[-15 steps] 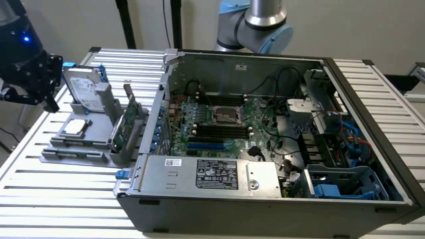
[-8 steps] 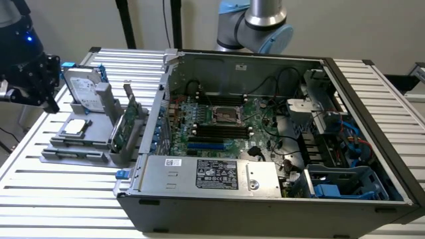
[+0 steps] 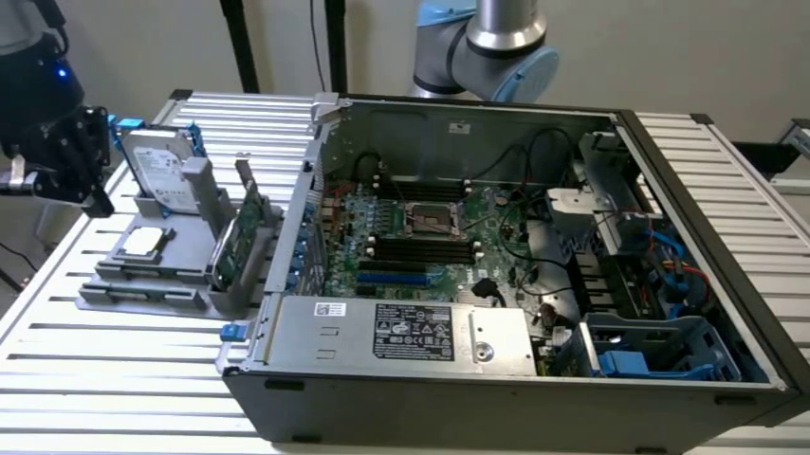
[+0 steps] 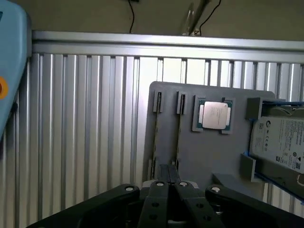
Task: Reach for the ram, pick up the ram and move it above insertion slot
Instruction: 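Pick up the ram and move it above insertion slot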
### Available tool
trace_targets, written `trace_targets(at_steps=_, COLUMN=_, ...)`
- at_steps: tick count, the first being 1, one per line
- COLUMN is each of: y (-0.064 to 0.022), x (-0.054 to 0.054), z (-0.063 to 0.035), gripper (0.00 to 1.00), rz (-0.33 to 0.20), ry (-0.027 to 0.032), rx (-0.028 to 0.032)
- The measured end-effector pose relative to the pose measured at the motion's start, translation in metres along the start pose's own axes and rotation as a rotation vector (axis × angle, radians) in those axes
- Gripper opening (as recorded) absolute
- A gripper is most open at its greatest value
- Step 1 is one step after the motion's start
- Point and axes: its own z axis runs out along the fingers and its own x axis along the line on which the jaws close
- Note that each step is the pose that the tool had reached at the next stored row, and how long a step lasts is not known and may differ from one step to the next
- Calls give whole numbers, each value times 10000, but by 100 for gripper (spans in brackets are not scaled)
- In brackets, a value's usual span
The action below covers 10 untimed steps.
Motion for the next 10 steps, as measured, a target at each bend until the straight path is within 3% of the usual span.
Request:
trace_targets(at_steps=5, y=0, x=-4, z=2, gripper=12, rz=-237, ry=8, rx=81)
trace_targets(at_steps=8, y=5, x=-6, z=20, gripper=30, rz=-245, ry=11, rx=145)
trace_targets(at_steps=10, y=12, x=-5, z=56, gripper=30, rz=-250, ry=13, rx=172)
